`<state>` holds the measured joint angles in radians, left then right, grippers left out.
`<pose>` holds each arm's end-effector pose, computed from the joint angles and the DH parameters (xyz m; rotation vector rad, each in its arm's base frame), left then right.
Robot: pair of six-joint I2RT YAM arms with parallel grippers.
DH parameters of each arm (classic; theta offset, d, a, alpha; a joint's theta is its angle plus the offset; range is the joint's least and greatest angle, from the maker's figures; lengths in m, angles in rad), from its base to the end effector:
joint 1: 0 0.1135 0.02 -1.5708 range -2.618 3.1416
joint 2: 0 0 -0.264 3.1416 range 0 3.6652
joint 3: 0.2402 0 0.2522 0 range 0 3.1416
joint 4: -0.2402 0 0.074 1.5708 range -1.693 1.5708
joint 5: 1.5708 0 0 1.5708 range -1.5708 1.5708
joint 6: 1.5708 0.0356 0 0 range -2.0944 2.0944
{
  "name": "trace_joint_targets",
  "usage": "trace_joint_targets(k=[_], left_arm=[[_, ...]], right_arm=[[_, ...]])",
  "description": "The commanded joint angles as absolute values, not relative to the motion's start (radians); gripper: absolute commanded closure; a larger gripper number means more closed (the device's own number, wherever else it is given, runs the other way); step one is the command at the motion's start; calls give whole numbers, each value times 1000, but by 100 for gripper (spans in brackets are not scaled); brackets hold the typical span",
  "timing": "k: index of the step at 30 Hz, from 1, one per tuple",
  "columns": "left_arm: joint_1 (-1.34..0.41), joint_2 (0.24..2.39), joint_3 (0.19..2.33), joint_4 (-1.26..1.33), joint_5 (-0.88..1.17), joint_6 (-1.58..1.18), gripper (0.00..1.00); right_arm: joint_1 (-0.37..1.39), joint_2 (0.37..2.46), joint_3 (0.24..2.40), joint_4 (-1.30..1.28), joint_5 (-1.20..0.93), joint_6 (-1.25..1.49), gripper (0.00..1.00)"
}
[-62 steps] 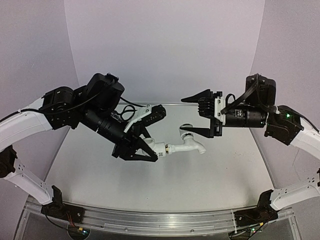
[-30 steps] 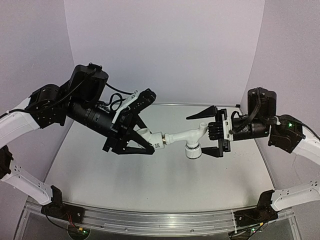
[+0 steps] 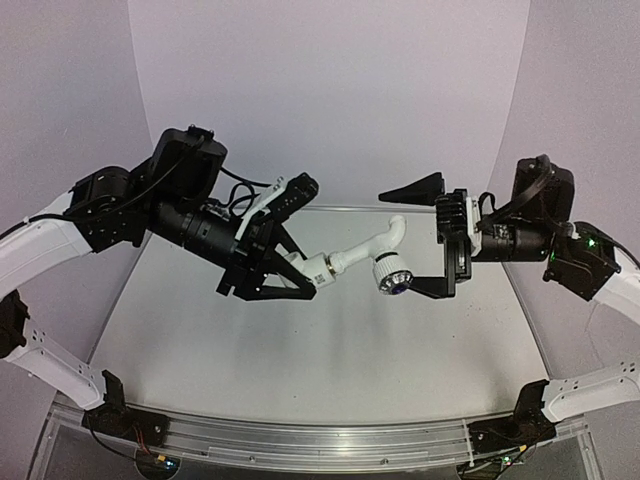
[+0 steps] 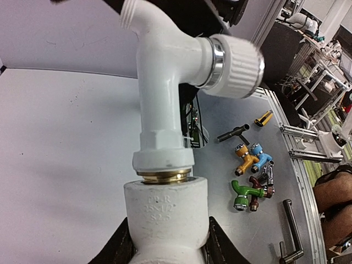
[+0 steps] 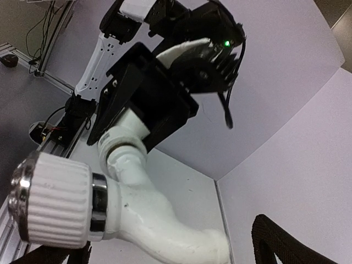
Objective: Install the water faucets
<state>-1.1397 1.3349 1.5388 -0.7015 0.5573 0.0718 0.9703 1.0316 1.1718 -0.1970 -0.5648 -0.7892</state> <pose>0.0989 -0.2601 0.4288 1.5536 1.5884 -1.2025 0.1100 0.1944 0.4278 -1.5061 0.6789 0.5965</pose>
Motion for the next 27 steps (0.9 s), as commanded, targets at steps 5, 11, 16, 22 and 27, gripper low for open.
trace_joint_targets(k=[5,11,16,22,27], left_arm=[[-1121,1375,1608,-724,605,45,100],[-1118,1382,1611,-739,605,60,100],[-1117,1403,1626,-760,608,64,100],[-1117,1423,1643,-784,617,75,100],[-1117,1424,1647,-809,608,88,100]], right_arm=[[982,992,1198,-116,-614,-829,2],[983,1018,1225,-116,-585,-766,2],[983,1049,1250,-116,-546,-692,2],[983,1083,1289,-115,-514,-619,2],[982,1114,1324,-116,-413,-536,4]])
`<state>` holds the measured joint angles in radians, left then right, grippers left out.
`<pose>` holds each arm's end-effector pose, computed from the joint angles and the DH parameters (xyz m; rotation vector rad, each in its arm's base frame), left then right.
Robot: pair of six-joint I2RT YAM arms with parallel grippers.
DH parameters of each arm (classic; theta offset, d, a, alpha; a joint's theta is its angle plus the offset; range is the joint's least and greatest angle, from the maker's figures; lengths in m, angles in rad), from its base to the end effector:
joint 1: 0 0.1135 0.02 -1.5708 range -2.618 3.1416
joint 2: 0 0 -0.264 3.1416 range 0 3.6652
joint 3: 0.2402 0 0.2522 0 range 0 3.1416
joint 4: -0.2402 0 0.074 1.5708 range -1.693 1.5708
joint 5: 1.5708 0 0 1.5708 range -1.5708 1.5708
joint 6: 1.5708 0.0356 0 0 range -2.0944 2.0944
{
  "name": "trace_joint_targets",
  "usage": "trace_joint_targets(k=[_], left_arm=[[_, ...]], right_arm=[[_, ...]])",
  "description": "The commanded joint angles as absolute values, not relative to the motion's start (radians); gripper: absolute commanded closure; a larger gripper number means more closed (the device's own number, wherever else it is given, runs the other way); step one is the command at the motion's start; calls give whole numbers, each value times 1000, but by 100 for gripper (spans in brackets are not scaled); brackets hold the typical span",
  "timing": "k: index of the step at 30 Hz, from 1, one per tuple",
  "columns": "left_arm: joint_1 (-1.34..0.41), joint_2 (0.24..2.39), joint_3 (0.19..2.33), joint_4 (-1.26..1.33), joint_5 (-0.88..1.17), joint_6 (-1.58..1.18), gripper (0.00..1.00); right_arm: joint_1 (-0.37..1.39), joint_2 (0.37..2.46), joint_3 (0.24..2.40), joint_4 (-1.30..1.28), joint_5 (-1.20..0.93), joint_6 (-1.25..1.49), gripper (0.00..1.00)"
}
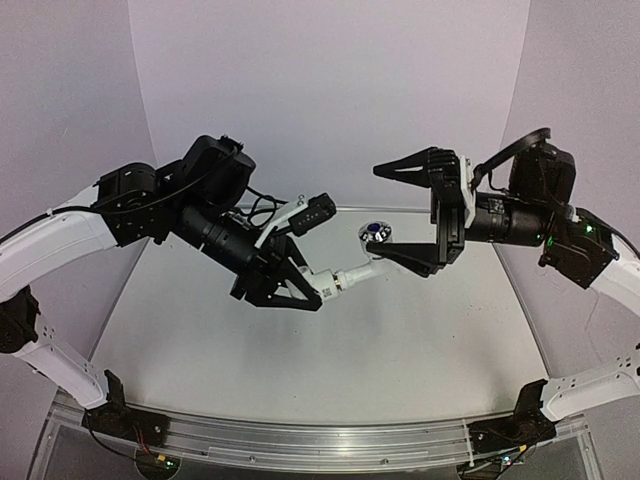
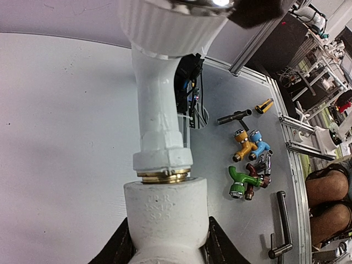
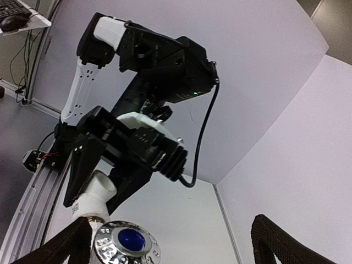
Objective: Install the water faucets
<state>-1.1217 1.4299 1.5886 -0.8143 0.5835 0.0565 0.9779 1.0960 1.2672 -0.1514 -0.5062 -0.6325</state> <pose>0.1115 -0.2765 0.4096 1.6011 1.7679 -1.2005 0.1173 0.2050 0.4512 -1.3911 0.7739 0.6620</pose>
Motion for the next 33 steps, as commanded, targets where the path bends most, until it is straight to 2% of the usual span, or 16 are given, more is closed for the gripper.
trace_joint_targets(k=[1,12,25,28,33], left_arm=[[-1117,1423,1650,-812,608,91,100],[-1118,1382,1643,-803,643,94,100],[-1114,1344,1628,-789,697,84,100],[-1112,1351,1630,-791,682,74,100],[-1101,1350,1616,-766,655,47,100]], right_arm=[[983,1114,1322,-118,-408,-537,4],[983,1107,1238,-200,-362,-694,21],[977,1084,1200,-268,-402,-788,22],[974,1079,1219,-268,-416,-795,19],[975,1027,1234,-269,-462,-875,4]])
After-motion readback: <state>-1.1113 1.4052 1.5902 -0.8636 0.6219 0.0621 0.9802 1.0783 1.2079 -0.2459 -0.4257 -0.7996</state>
